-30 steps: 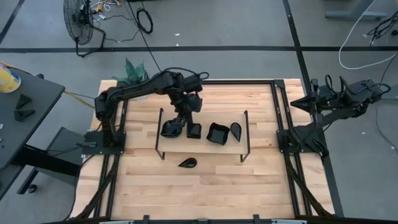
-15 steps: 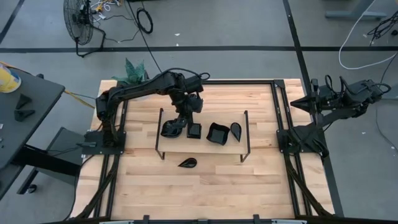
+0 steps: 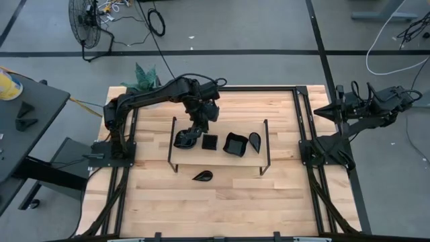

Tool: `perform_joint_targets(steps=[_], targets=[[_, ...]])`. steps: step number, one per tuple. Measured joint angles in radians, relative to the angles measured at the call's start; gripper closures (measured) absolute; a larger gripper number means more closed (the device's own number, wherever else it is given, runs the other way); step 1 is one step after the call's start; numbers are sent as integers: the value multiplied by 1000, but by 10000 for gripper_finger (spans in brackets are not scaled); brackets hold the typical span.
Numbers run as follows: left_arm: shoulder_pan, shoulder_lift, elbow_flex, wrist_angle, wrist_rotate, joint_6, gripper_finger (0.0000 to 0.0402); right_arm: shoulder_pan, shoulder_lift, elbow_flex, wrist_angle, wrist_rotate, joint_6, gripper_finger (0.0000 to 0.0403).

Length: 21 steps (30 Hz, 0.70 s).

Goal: Pick & Place Mini shaped plates
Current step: Stack the drop shaped plate on top of the drop shaped plate on the shelf

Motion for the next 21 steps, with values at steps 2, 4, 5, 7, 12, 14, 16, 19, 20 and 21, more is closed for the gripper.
perform_joint_targets(steps=[2, 4, 5, 7, 12, 14, 16, 19, 20, 21], targets=[[0, 0, 0, 0, -24, -1, 315, 0, 0, 0, 0, 0, 0, 380], [0, -2, 0, -1, -33, -4, 300, 0, 0, 0, 0, 0, 0, 380], [0, -5, 0, -2, -33, -7, 294, 0, 0, 0, 0, 0, 0, 380], [-3, -12, 0, -1, -33, -12, 283, 0, 0, 0, 0, 0, 0, 380], [-11, -27, 1, -7, -34, -39, 267, 0, 0, 0, 0, 0, 0, 380], [-16, -34, 2, -6, -41, -52, 262, 0, 0, 0, 0, 0, 0, 380], [-22, -42, 2, -8, -53, -68, 257, 0, 0, 0, 0, 0, 0, 380], [-32, -65, 2, -14, -58, -100, 247, 0, 0, 0, 0, 0, 0, 380], [-36, -75, 2, -20, -59, -109, 244, 0, 0, 0, 0, 0, 0, 380], [-40, -85, 2, -22, -53, -124, 240, 0, 0, 0, 0, 0, 0, 380]])
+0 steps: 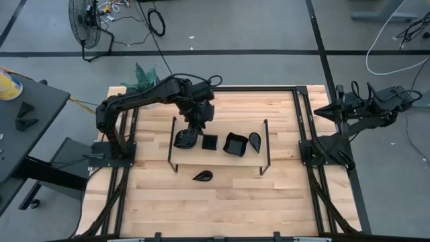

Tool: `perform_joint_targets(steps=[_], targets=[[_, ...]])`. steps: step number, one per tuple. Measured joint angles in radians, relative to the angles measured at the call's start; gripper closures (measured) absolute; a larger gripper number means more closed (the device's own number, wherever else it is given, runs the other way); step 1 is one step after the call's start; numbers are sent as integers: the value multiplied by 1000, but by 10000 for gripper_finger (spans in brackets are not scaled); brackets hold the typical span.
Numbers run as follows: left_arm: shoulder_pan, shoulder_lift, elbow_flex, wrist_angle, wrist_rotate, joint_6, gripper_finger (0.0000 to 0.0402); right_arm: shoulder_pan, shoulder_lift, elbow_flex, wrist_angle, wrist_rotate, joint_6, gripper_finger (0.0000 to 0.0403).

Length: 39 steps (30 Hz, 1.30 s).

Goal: Pick & Place Mini shaped plates
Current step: Stack the drop shaped plate on top of the drop shaped plate on the shelf

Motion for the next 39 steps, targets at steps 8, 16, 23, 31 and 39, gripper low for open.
perform_joint_targets(steps=[8, 16, 23, 31, 39], targets=[[-78, -67, -1, -94, -23, -38, 225, 0, 0, 0, 0, 0, 0, 380], [-256, -93, -1, -161, -107, -127, 224, 0, 0, 0, 0, 0, 0, 380], [-410, -93, -1, -143, -275, -205, 224, 0, 0, 0, 0, 0, 0, 380], [-552, -85, -1, -52, -323, -333, 225, 0, 0, 0, 0, 0, 0, 380], [-671, -65, -110, 83, -451, -528, 225, 0, 0, 0, 0, 0, 0, 380]])
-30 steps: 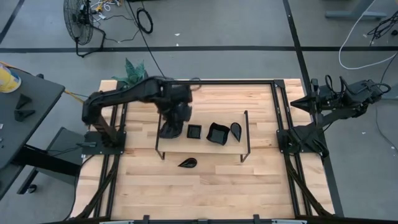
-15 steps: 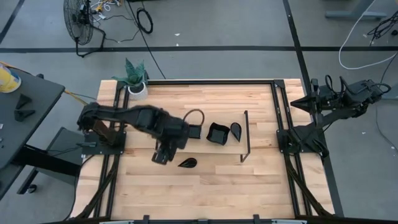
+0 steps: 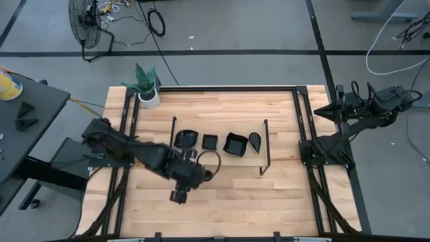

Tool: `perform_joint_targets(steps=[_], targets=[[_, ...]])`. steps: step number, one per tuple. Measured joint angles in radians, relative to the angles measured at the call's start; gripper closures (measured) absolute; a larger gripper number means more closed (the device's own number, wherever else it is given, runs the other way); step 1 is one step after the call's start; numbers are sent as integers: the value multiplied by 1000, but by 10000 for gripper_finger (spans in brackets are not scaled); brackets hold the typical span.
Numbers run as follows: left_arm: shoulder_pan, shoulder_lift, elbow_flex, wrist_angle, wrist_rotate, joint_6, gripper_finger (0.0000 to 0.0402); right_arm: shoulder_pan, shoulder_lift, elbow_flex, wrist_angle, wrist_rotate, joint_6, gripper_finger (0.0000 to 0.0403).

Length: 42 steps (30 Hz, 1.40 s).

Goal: Pick & Place Mini shaped plates
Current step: Stack the drop shaped plate on top of the drop shaped plate on the shelf

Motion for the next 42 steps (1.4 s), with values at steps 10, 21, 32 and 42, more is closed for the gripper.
perform_joint_targets(steps=[10, 21, 32, 42], targets=[[-145, 0, -177, 266, -87, -217, 225, 0, 0, 0, 0, 0, 0, 380], [-263, 63, -292, 353, -303, -356, 225, 0, 0, 0, 0, 0, 0, 380], [-307, 201, -301, 390, -439, -448, 225, 0, 0, 0, 0, 0, 0, 380], [-300, 307, -301, 396, -533, -362, 225, 0, 0, 0, 0, 0, 0, 380]])
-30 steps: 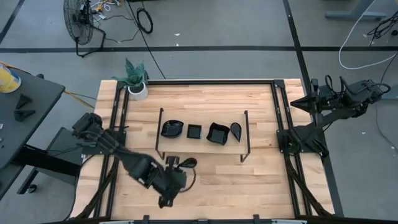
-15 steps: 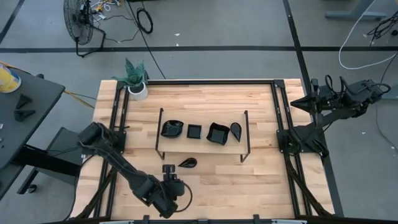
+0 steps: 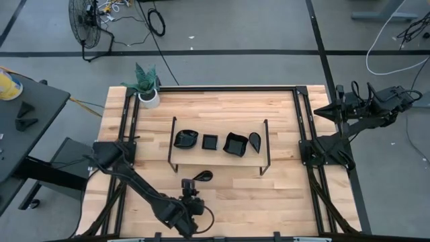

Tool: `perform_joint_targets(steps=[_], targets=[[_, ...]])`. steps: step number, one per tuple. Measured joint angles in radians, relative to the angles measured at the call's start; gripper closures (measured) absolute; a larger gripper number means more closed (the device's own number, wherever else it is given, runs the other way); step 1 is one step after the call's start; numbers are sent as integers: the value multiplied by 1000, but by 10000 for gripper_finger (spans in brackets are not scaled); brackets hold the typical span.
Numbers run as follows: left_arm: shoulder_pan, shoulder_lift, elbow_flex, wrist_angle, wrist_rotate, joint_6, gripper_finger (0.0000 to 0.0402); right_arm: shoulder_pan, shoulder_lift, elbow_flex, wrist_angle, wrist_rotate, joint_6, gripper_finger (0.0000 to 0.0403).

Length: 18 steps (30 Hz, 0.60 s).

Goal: Pick & Place Mini shaped plates
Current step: Stack the drop shaped plate on top of the drop shaped plate on the shelf

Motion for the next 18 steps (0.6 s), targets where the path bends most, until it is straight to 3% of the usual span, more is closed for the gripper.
perform_joint_targets(steps=[12, 18], targets=[[76, 45, -23, -31, -34, 46, 225, 0, 0, 0, 0, 0, 0, 380], [116, 45, -95, -31, 58, 53, 225, 0, 0, 0, 0, 0, 0, 380]])
